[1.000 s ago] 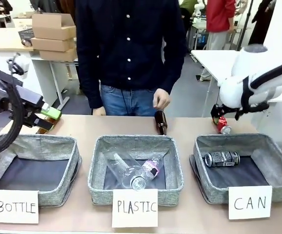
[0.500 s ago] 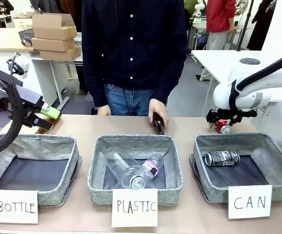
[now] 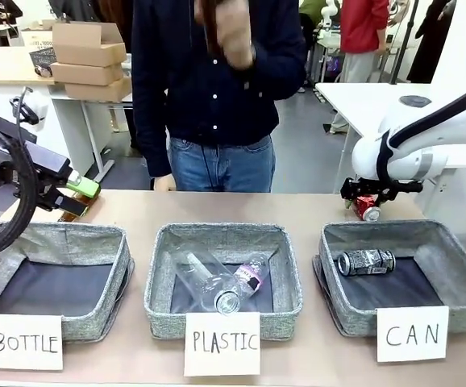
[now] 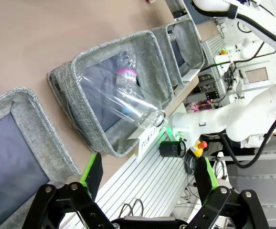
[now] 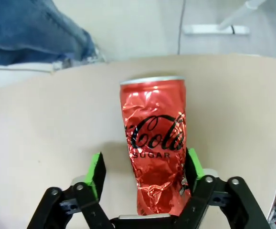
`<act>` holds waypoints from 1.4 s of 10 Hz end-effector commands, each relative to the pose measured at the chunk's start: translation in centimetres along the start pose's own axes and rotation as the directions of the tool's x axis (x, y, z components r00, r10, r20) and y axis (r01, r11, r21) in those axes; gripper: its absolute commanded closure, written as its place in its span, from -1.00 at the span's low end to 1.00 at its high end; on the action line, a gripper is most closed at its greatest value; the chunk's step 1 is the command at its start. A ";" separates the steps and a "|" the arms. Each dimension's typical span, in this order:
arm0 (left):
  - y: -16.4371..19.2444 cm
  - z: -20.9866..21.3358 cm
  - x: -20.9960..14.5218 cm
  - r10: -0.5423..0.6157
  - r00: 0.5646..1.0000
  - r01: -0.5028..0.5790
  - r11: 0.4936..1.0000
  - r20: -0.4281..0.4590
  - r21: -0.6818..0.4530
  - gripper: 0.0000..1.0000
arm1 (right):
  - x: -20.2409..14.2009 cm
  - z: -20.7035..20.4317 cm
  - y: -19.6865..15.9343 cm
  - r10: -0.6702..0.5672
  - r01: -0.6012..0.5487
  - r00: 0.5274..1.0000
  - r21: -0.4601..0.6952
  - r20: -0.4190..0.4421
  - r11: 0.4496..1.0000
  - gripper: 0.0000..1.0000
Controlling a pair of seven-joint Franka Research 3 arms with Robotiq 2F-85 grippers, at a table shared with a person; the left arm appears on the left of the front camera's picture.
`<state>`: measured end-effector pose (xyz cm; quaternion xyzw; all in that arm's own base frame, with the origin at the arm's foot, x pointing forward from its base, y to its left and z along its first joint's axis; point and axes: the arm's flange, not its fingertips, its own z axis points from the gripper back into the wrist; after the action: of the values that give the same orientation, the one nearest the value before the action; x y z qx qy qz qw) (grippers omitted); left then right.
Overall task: Sort the can waste into the basket.
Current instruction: Pick up the can waste from the table and place it in the right Fabric basket.
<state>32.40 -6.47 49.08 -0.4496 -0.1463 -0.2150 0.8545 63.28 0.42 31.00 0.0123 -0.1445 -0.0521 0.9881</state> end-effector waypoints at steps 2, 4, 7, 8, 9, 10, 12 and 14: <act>0.2 0.2 -0.1 -0.019 1.000 0.019 1.000 -0.001 0.002 -1.00 | -0.4 0.6 -0.9 -0.007 0.005 0.999 0.052 0.044 0.999 1.00; 0.2 0.2 -0.1 -0.019 1.000 0.019 1.000 -0.001 0.002 -1.00 | -0.5 0.9 -1.2 -0.001 -0.002 0.999 0.053 0.047 0.999 0.73; 0.2 0.2 -0.1 -0.019 1.000 0.019 1.000 -0.001 0.002 -1.00 | -0.7 0.5 -1.3 -0.007 0.006 1.000 0.044 0.025 0.999 0.98; 0.2 0.2 -0.1 -0.019 1.000 0.019 1.000 -0.001 0.002 -1.00 | -0.8 0.5 -1.3 -0.008 0.007 1.000 0.050 0.028 0.999 0.98; 0.2 0.2 -0.1 -0.019 1.000 0.019 1.000 -0.001 0.002 -1.00 | -0.9 0.7 -1.4 -0.011 0.009 0.999 0.054 0.038 0.999 0.98; 0.2 0.2 -0.1 -0.019 1.000 0.019 1.000 -0.001 0.002 -1.00 | -1.1 1.6 -1.7 -0.015 0.011 0.998 0.059 0.057 0.998 0.98; 0.2 0.2 -0.1 -0.019 1.000 0.019 1.000 -0.001 0.002 -1.00 | -3.0 7.9 -2.9 -0.033 0.005 0.986 0.170 0.164 0.985 0.98; 0.2 0.2 -0.1 -0.019 1.000 0.019 1.000 -0.001 0.002 -1.00 | -6.6 15.5 -4.0 0.034 -0.123 0.969 0.360 0.243 0.925 0.98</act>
<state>32.40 -6.47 49.12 -0.4493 -0.1468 -0.2153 0.8545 56.90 -0.71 41.62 0.1031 -0.2553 -0.0448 0.9603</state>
